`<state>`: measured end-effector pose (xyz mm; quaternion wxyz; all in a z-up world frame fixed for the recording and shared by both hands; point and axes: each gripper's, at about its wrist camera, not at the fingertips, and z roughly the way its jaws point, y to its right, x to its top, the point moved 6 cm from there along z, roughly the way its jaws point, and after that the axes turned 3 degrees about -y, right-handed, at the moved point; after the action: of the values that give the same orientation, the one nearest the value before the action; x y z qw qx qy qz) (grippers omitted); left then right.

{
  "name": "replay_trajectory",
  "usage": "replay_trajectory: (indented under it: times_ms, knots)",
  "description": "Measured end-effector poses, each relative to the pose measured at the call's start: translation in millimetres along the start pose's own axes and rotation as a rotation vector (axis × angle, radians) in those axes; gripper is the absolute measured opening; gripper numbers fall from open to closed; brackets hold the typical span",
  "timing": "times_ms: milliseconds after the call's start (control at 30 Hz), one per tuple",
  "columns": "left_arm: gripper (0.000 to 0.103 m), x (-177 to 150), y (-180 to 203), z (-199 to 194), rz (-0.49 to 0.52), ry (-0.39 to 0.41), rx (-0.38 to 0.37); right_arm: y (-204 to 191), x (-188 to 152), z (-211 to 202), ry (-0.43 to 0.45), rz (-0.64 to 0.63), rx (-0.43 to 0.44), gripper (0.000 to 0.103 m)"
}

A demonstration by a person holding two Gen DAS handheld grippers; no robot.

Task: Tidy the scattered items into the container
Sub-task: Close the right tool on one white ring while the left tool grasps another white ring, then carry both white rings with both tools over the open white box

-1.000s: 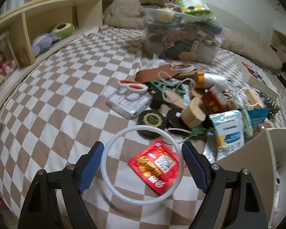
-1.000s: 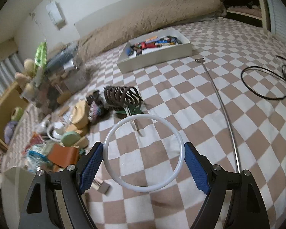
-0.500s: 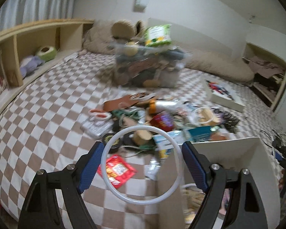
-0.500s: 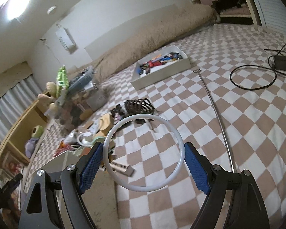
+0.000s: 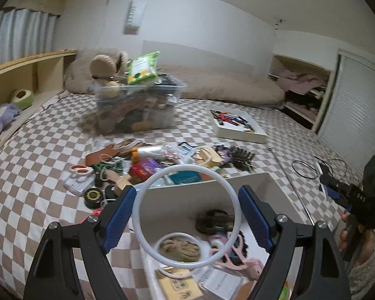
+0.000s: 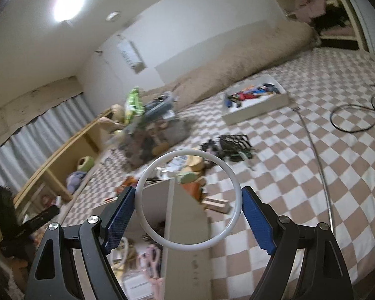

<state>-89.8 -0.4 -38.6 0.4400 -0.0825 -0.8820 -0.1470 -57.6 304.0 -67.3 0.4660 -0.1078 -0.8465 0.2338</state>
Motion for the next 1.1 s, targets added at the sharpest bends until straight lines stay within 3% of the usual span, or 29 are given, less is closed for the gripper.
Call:
replay_trajectory:
  times_ms: [267,567,733,1100]
  knots:
    - [0.084,-19.3,29.3,4.1,0.022,-0.043,-0.064,-32.3,-5.0,-15.1,0.005,-0.040,0.090,0.085]
    - [0.084,-25.3,41.0,6.8,0.031,-0.068,-0.064,-57.8,-12.2,-11.1,-0.052,-0.038,0.176,0.085]
    - [0.084,-18.3,41.7,6.4,0.055,-0.058,-0.049,-72.7,-14.5,-8.4,-0.057,-0.109,0.149,0.085]
    - [0.084,-23.5,41.5,21.9,0.079,-0.117,-0.040,-88.4,-44.8,18.9,-0.199,-0.213,0.090,0.085]
